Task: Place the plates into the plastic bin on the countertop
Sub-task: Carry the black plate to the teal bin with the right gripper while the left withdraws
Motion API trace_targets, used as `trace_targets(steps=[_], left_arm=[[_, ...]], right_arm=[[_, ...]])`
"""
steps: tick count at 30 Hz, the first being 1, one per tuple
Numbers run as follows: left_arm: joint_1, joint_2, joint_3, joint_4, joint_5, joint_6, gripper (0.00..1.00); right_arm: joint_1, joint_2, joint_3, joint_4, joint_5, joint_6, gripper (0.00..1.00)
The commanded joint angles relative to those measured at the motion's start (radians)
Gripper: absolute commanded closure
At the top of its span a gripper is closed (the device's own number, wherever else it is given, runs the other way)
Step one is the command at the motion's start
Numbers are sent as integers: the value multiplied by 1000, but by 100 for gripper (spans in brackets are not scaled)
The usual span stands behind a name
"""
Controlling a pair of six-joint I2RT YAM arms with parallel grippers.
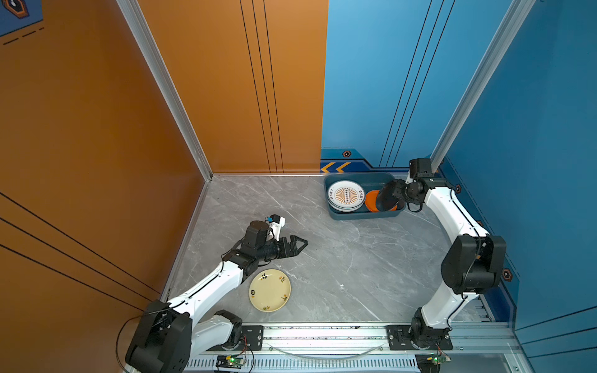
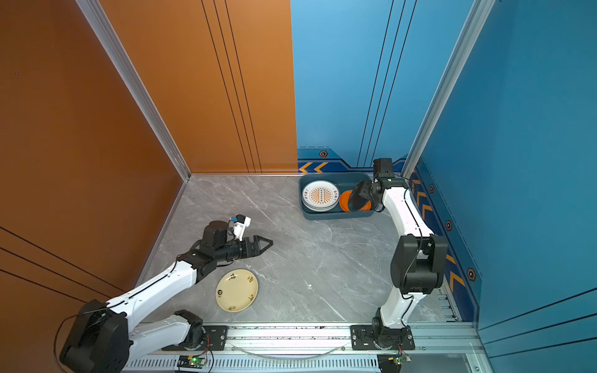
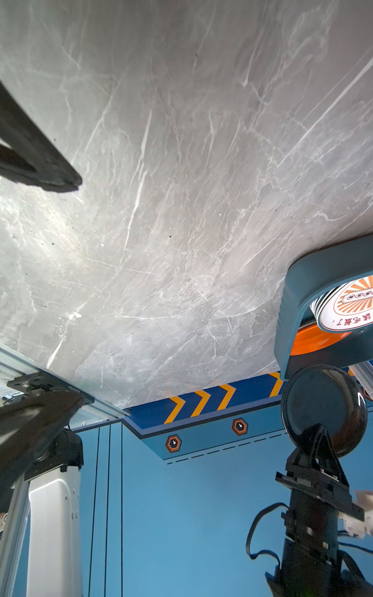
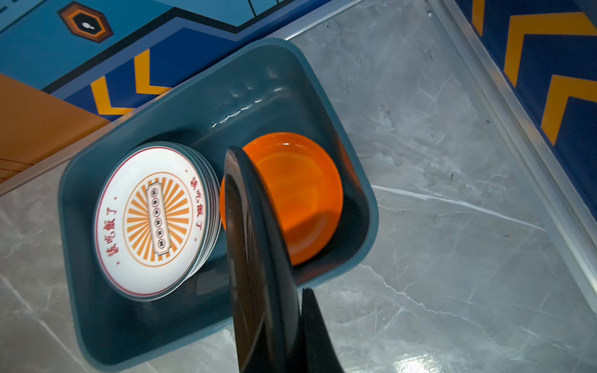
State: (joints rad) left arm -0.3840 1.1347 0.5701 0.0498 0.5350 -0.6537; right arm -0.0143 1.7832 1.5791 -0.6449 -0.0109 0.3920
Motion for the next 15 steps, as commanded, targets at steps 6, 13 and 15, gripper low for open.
trace_targets(steps=[6, 13, 15], left_arm=[[38, -24, -21, -24, 48, 32, 2], [49, -10, -15, -18, 59, 28, 2], [51, -7, -14, -16, 62, 28, 2]], right_arm=[[-6, 99, 70, -47, 45, -21, 100], [-14, 137, 75, -38, 33, -21, 100], [-19, 146, 75, -38, 34, -21, 100]])
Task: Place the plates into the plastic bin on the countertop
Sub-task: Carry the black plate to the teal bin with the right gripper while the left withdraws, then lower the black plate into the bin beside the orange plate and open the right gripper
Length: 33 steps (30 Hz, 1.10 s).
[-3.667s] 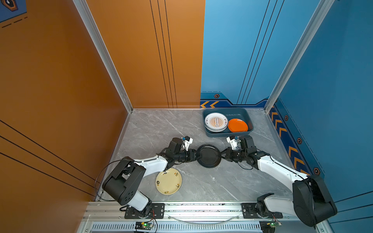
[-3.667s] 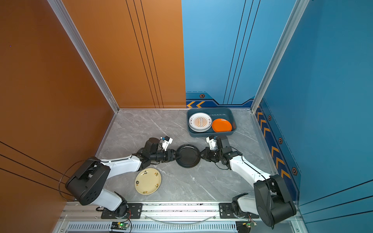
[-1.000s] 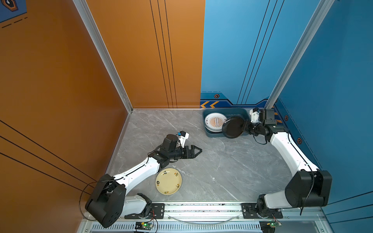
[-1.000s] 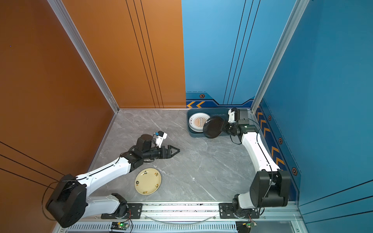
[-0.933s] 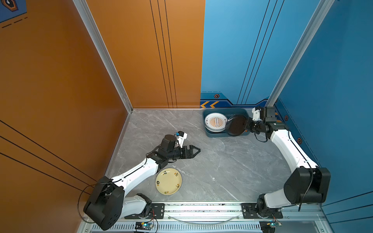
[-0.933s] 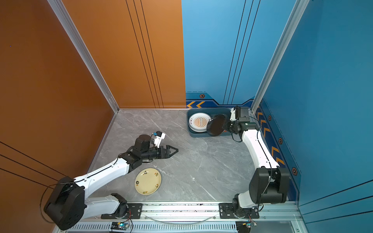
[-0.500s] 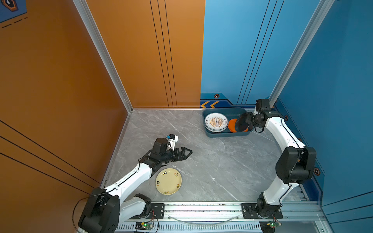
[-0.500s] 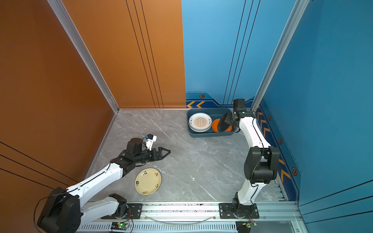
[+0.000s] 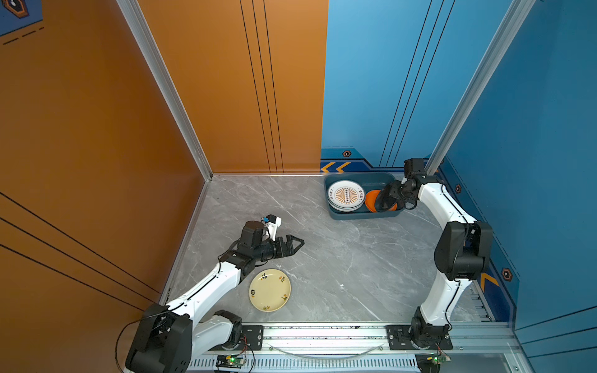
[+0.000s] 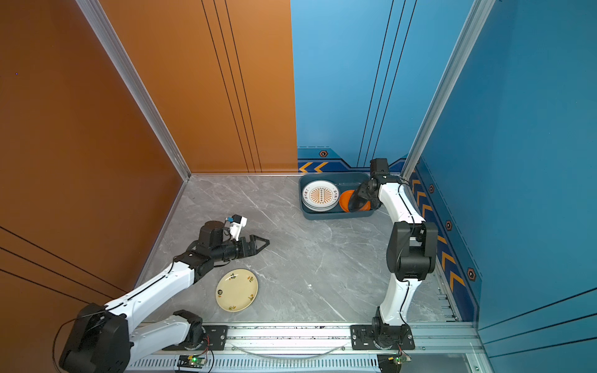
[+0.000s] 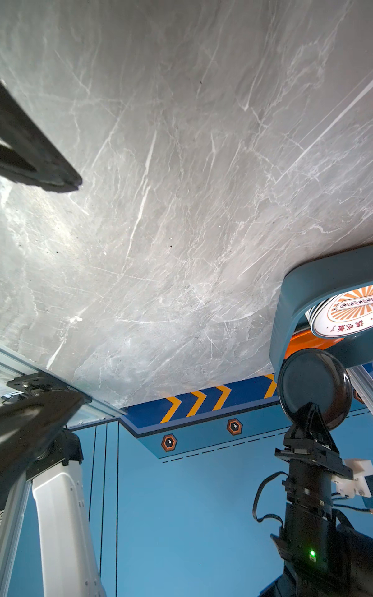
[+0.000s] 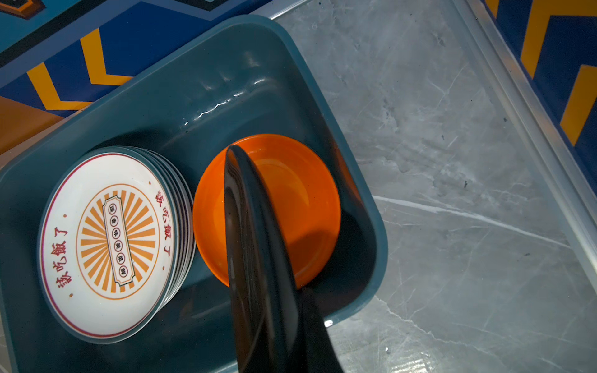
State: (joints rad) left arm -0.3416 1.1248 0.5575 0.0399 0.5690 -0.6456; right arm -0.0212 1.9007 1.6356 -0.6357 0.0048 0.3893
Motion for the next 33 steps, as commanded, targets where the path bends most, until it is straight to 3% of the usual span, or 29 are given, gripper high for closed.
trace_targets(steps=[1, 12, 19, 28, 33], left_arm=[[9, 3, -2, -6, 28, 19, 2], [13, 6, 3, -5, 32, 18, 2], [17, 13, 2, -3, 34, 18, 2], [21, 25, 2, 5, 40, 15, 2], [21, 25, 2, 3, 38, 14, 2]], right_arm=[[-14, 33, 18, -47, 18, -18, 100], [-25, 95, 42, -49, 1, -11, 100], [-25, 128, 48, -51, 1, -10, 94], [-26, 147, 55, -56, 9, -9, 72], [-26, 128, 54, -55, 16, -7, 66]])
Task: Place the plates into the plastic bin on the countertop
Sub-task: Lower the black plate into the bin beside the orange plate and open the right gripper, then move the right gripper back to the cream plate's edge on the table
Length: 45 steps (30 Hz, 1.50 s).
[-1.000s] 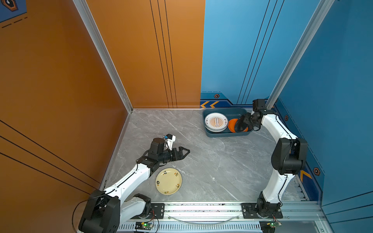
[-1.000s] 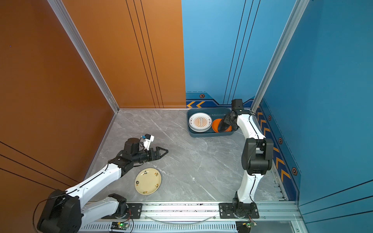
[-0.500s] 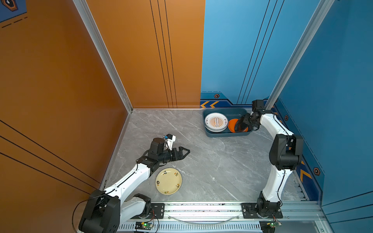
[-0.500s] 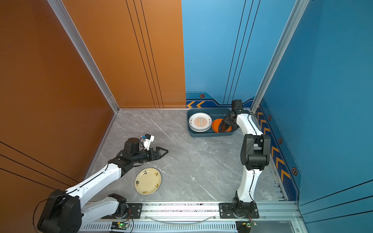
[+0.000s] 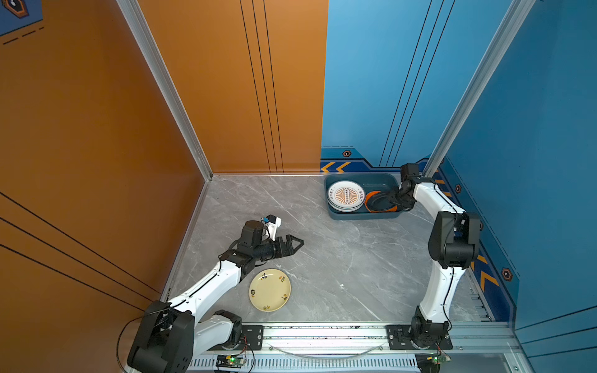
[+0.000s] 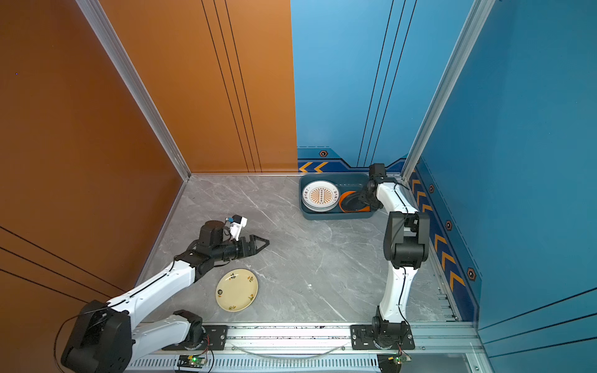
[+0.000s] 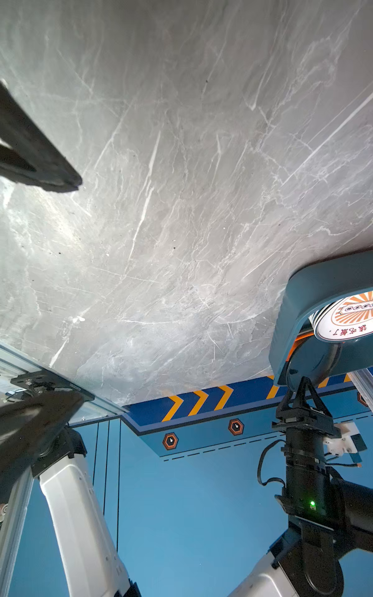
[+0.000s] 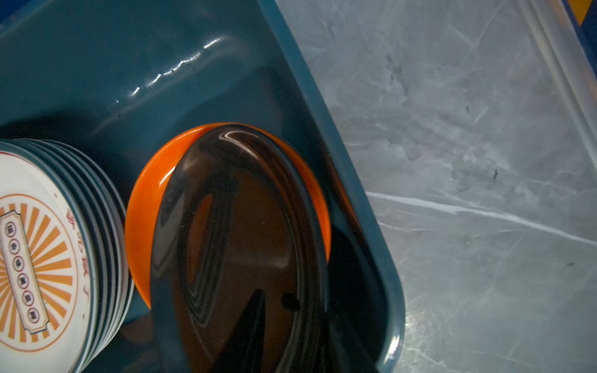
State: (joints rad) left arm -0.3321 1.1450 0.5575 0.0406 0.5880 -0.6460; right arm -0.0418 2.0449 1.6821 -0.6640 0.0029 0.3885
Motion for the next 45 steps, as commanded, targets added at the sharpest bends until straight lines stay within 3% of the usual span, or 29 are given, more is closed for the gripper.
trace_targets(steps=[1, 19, 23, 27, 31, 38, 45], left_arm=[[11, 5, 2, 2, 20, 14, 2], [12, 7, -1, 4, 17, 9, 2], [22, 0, 8, -21, -1, 6, 2], [62, -3, 28, -71, -23, 7, 2], [132, -34, 29, -95, -31, -8, 2], [283, -113, 13, -170, -36, 2, 2], [383, -146, -31, -184, -27, -4, 2]], right_arm=[[-6, -22, 9, -27, 22, -7, 66], [0, -158, -29, -61, 88, -15, 59], [21, -238, -83, -39, 28, -19, 58], [56, -349, -214, 56, -157, -6, 55], [142, -437, -333, 97, -326, 9, 53], [404, -563, -616, 288, -468, 109, 51], [670, -577, -822, 573, -491, 277, 49]])
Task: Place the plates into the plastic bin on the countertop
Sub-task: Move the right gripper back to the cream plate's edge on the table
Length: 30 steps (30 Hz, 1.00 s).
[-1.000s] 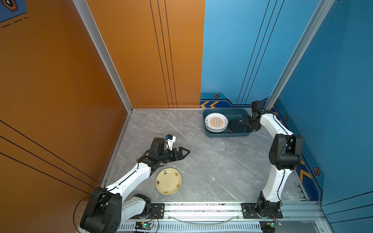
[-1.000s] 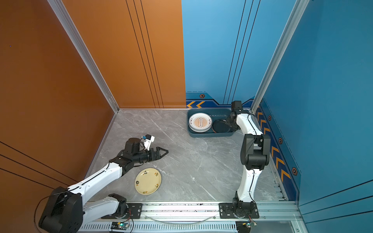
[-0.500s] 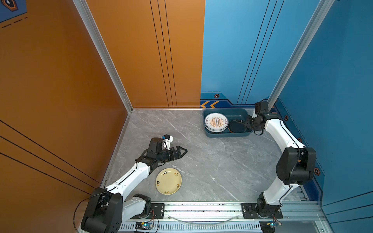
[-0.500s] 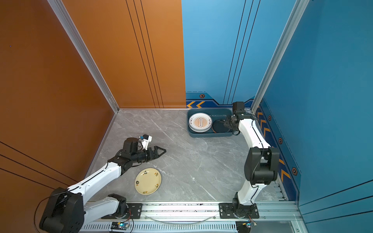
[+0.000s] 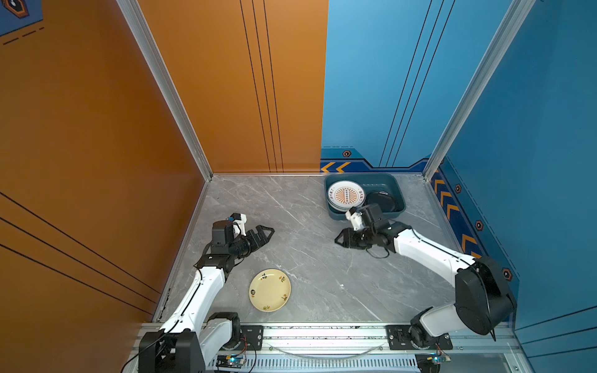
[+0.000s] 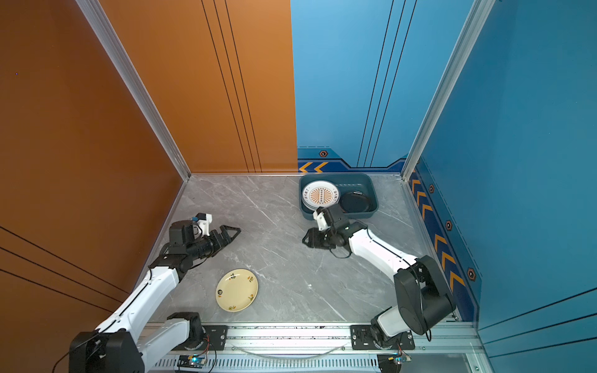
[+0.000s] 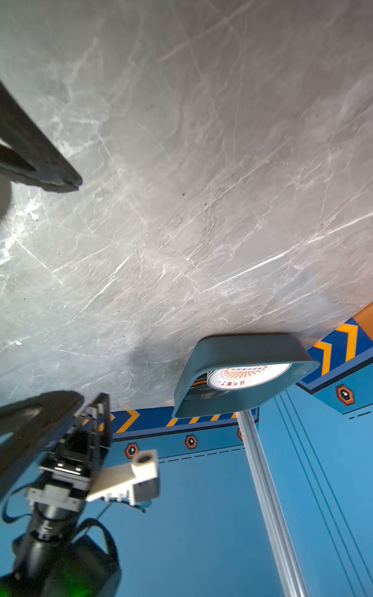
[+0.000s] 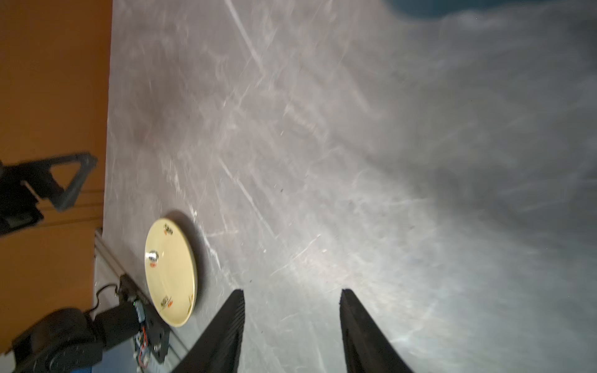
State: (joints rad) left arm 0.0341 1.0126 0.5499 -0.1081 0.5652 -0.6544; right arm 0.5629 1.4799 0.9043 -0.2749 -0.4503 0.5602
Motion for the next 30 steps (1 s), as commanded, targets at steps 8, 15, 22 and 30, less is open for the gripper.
trace_targets(steps=[8, 15, 22, 30], left_arm=[[31, -14, -37, -36, -5, 0, 2], [32, -25, -38, -44, -10, 2, 2], [34, -17, -42, -32, -7, -1, 2], [41, -2, -46, -10, 7, -8, 2]], right_arm=[[261, 149, -103, 454, -11, 255, 49], [351, 316, -59, 562, -4, 323, 49], [401, 408, -2, 575, -5, 344, 49], [440, 470, 34, 578, -5, 366, 51]])
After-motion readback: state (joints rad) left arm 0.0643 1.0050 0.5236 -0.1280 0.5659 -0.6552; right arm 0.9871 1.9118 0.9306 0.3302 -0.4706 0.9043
